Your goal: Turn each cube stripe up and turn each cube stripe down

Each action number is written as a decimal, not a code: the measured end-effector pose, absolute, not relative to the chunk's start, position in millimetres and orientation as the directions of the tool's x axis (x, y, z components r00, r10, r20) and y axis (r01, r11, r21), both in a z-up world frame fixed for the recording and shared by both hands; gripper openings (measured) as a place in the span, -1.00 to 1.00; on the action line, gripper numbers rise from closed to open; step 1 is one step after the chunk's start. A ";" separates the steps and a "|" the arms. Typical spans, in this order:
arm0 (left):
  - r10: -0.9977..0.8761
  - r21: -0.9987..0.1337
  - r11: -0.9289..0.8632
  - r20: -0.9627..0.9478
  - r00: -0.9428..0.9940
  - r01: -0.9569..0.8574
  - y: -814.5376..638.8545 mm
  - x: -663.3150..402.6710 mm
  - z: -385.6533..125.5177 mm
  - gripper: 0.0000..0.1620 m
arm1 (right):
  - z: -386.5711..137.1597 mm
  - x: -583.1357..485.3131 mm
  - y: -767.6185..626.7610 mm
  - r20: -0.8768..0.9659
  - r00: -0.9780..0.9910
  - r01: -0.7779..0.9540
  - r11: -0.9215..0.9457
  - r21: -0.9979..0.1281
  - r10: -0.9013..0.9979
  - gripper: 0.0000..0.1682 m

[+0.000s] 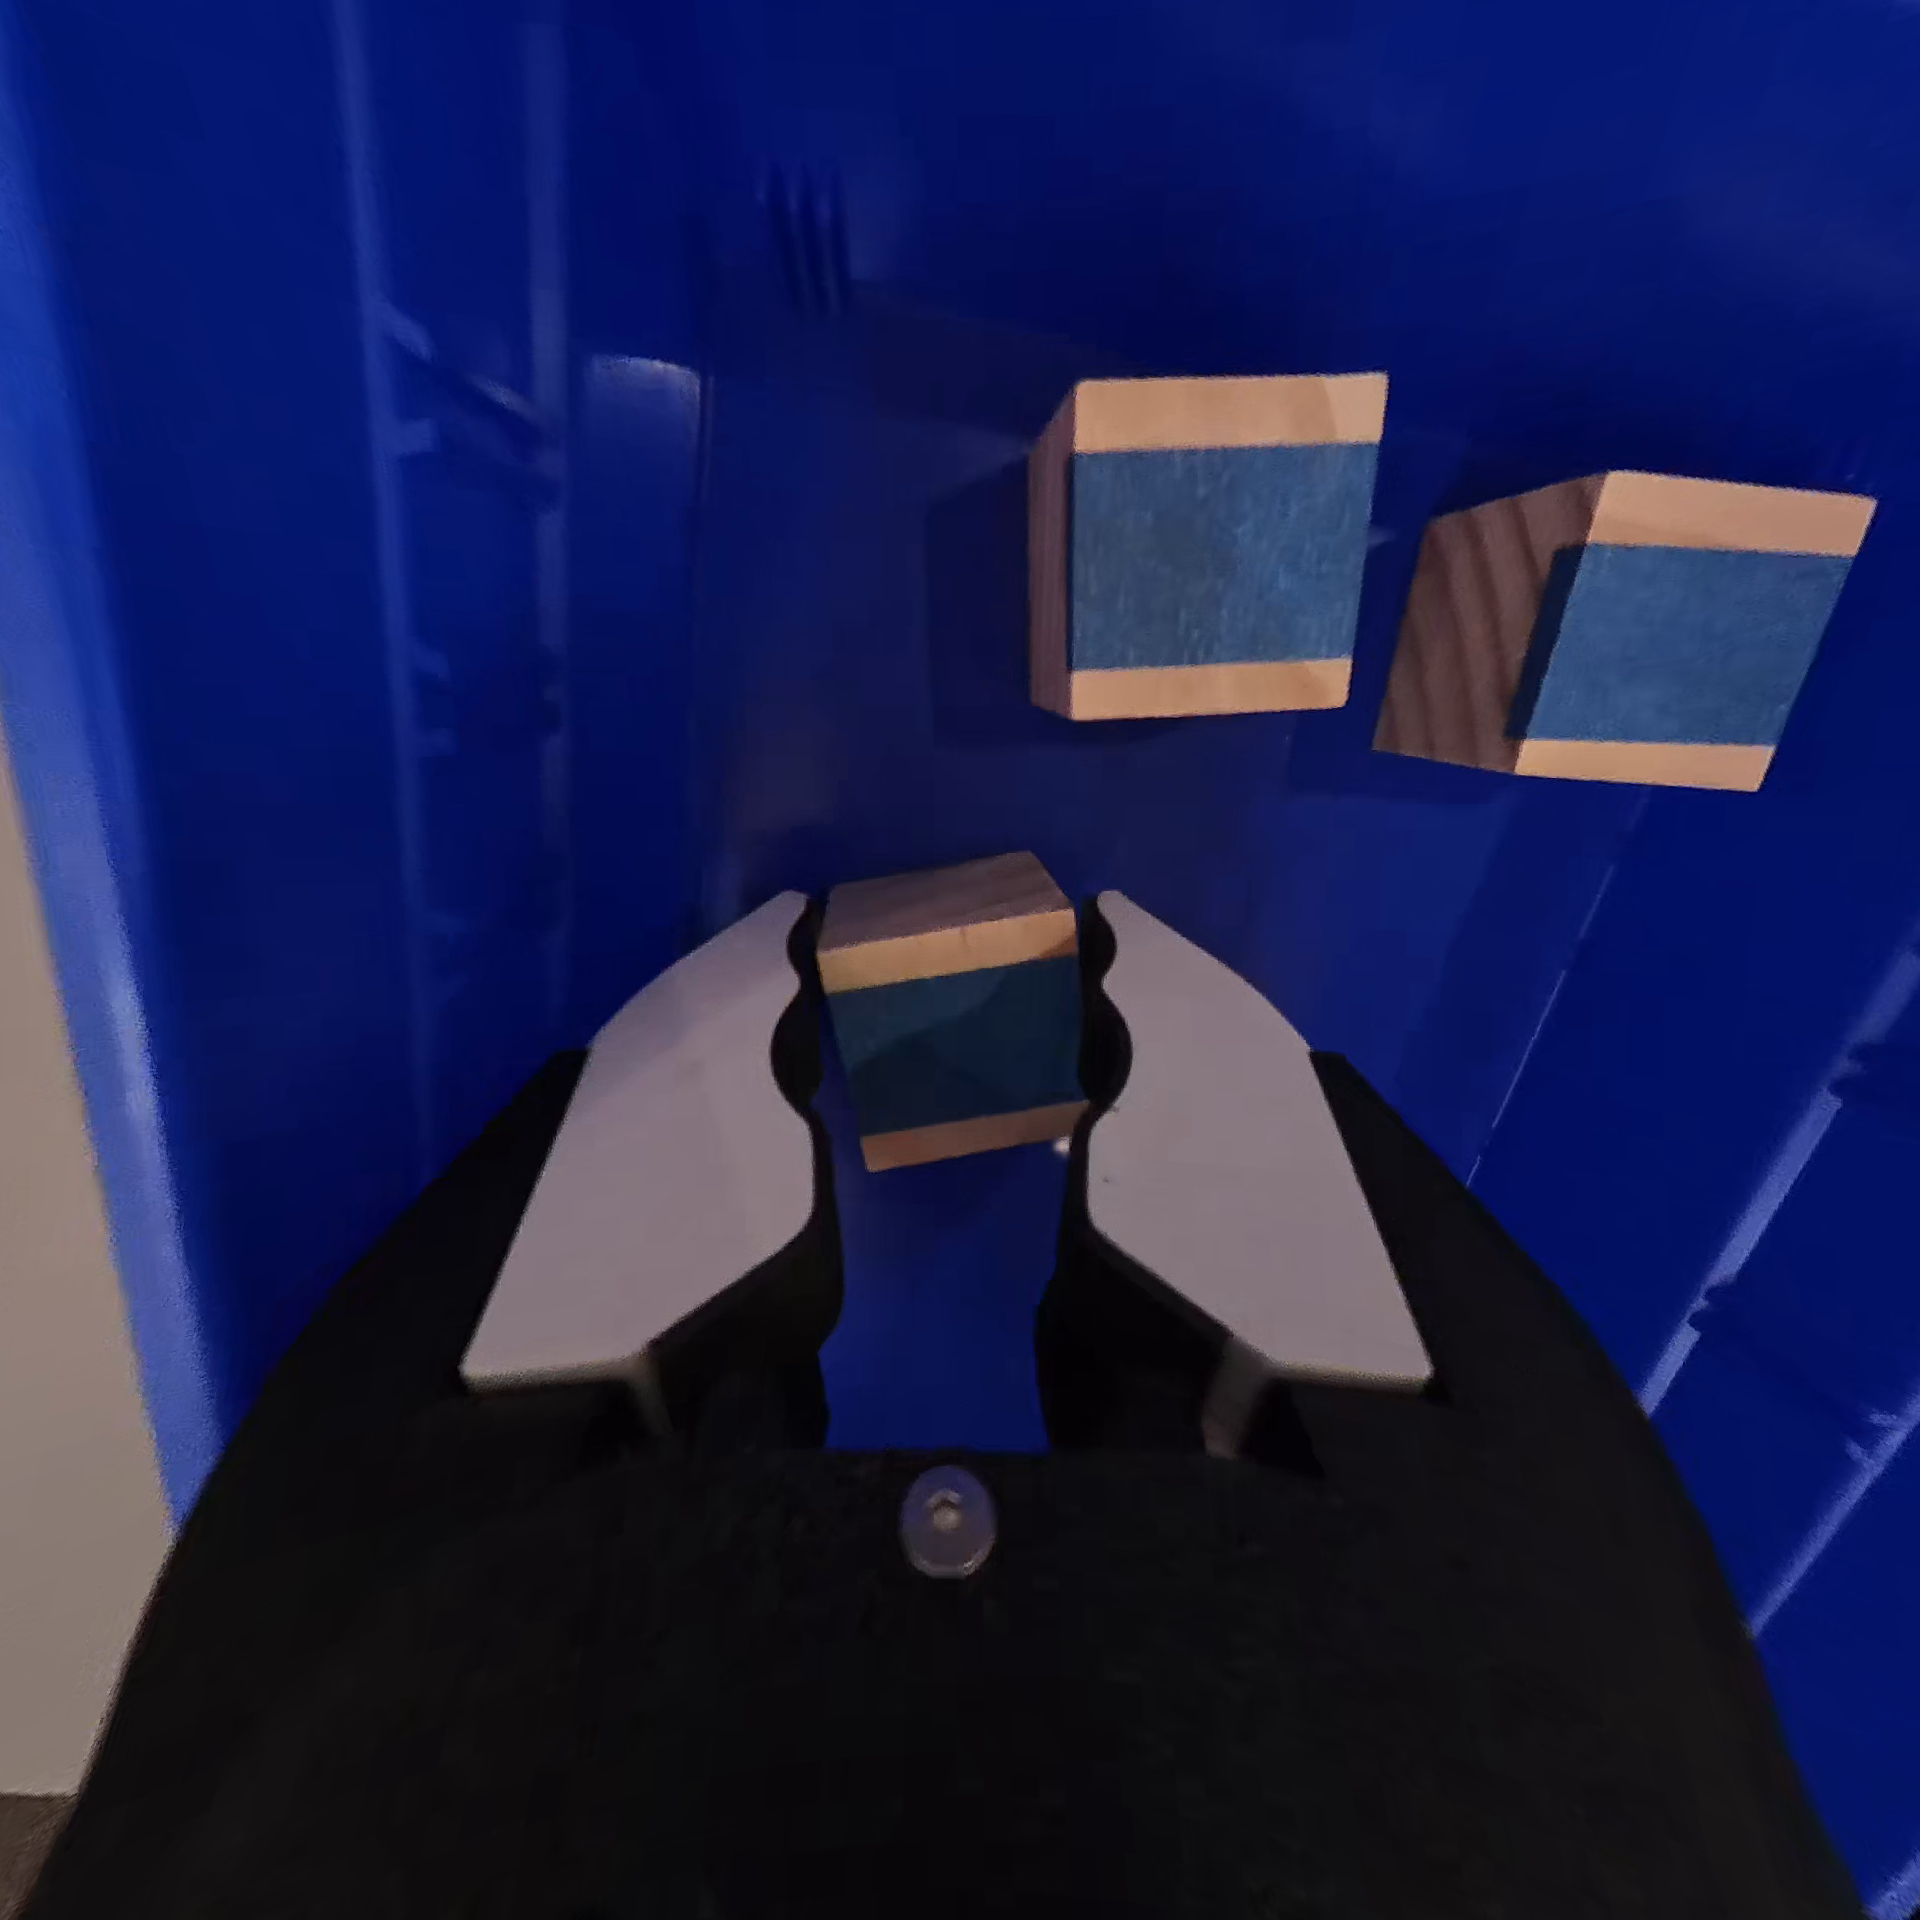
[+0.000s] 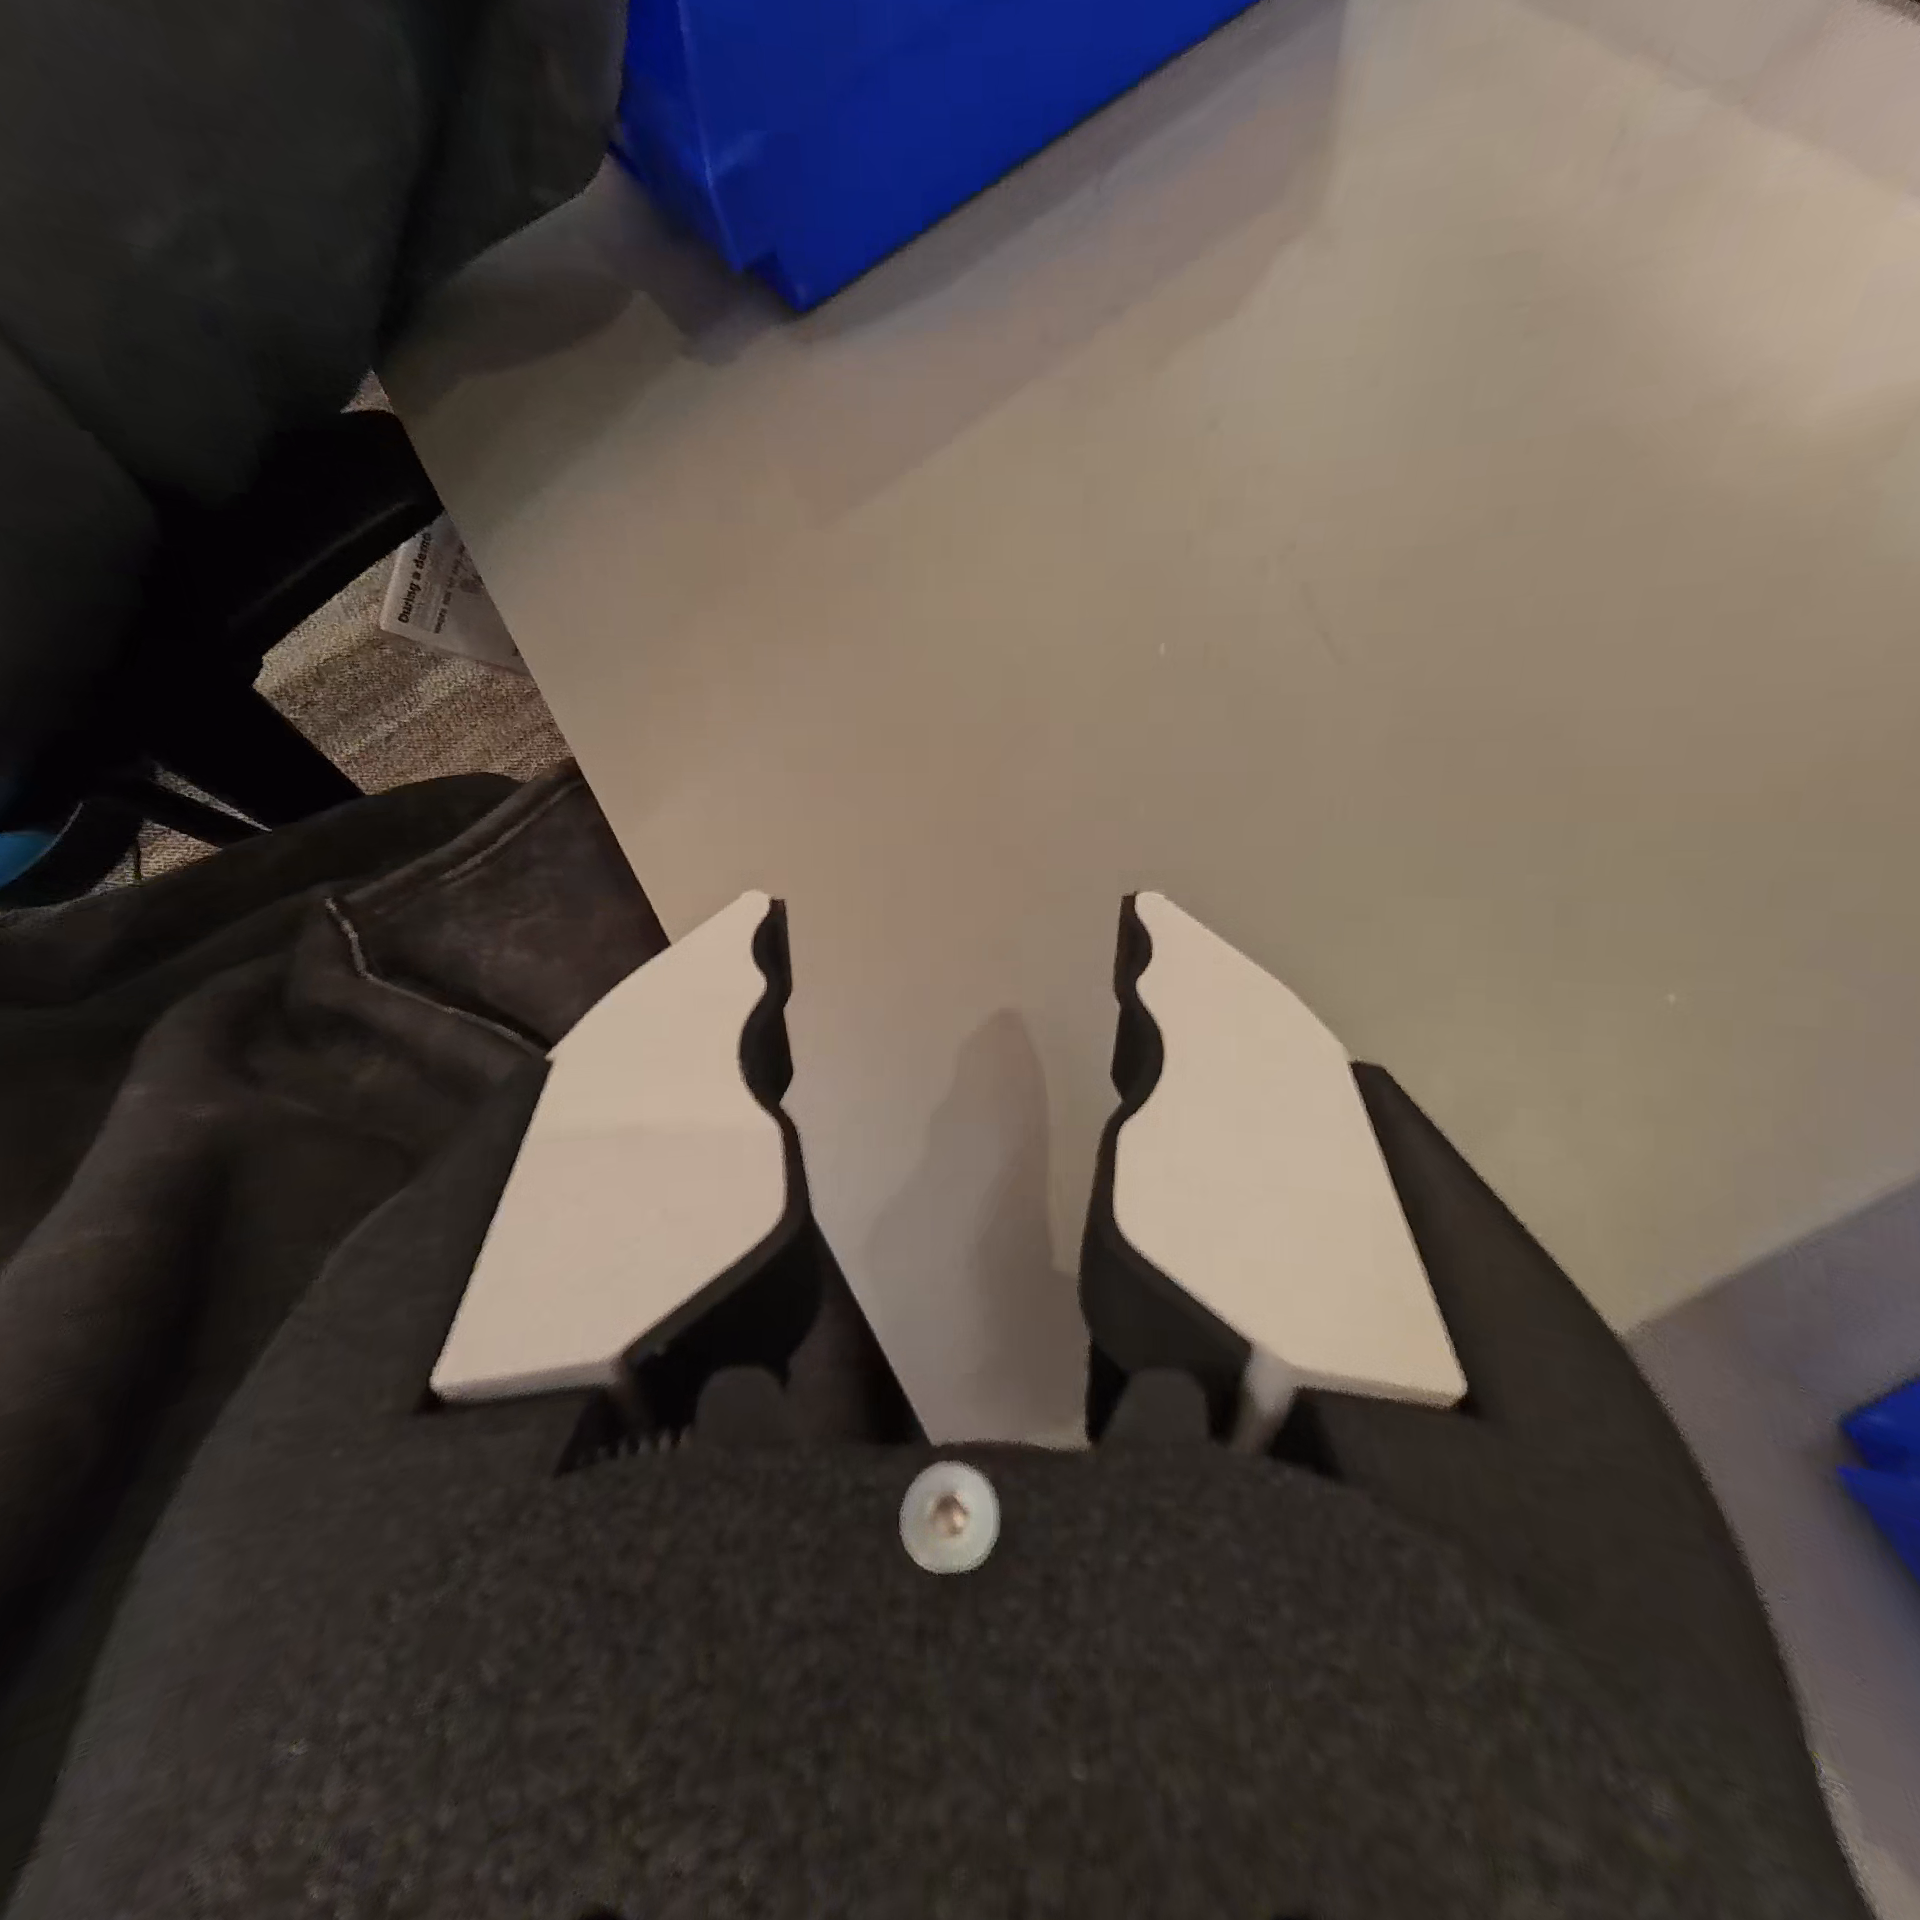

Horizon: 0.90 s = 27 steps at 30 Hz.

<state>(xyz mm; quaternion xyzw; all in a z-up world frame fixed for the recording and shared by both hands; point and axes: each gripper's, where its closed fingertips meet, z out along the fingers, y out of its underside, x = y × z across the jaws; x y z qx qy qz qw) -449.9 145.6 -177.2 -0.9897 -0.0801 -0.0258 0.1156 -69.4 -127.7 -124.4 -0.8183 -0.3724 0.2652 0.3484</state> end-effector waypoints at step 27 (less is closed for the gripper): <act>-0.629 -0.598 -0.702 0.266 0.730 -0.387 56.9 -162.9 -83.1 -0.45 | -113.8 -69.5 -52.8 -0.234 0.713 0.346 -0.622 -0.703 0.661 -0.33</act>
